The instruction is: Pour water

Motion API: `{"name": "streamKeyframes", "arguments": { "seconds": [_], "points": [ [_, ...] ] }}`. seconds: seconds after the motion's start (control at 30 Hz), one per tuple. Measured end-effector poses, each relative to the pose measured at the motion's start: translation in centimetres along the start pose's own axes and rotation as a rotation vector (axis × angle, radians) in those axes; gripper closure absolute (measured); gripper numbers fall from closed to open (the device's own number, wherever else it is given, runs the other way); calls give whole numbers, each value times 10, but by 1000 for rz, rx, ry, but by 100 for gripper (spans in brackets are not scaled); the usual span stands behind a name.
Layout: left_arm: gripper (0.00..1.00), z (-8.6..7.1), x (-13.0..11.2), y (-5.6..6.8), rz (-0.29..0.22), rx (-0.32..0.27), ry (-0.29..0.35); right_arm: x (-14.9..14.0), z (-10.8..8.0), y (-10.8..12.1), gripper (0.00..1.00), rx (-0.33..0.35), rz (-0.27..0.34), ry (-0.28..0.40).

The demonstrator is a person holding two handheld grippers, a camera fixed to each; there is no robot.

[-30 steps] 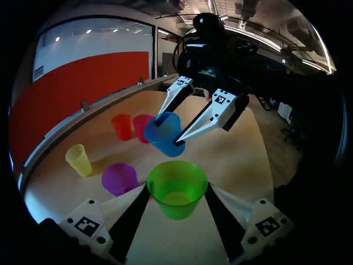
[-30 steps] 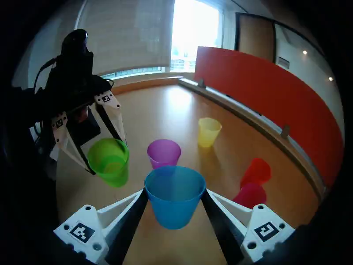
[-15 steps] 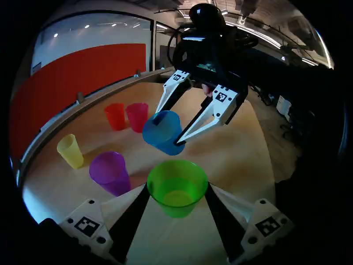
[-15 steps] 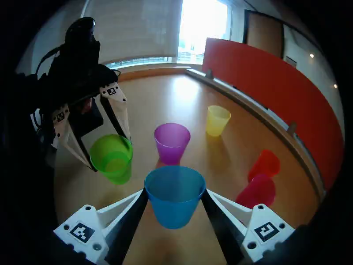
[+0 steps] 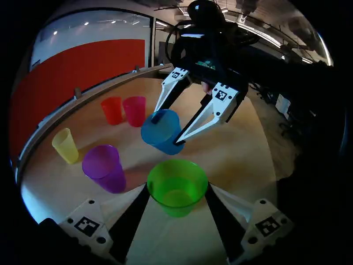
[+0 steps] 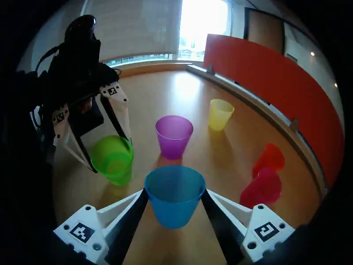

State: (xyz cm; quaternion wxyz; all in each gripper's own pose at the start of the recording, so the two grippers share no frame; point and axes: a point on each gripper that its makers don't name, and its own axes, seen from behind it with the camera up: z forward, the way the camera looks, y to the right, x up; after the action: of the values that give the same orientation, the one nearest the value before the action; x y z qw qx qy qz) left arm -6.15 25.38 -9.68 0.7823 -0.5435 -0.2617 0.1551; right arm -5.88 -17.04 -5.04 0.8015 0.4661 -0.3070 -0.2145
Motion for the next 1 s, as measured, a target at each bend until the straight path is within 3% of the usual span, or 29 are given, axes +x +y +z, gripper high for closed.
{"name": "streamKeyframes", "arguments": {
  "seconds": [0.6, 1.0],
  "points": [
    [14, 2, -8, -1, -16, 3, 0, -4, 5, -6, 10, 14, 9, -2],
    [13, 0, -13, 0, 10, 6, -1, -14, 5, -8, 10, 11, 20, -14]
  ]
}}
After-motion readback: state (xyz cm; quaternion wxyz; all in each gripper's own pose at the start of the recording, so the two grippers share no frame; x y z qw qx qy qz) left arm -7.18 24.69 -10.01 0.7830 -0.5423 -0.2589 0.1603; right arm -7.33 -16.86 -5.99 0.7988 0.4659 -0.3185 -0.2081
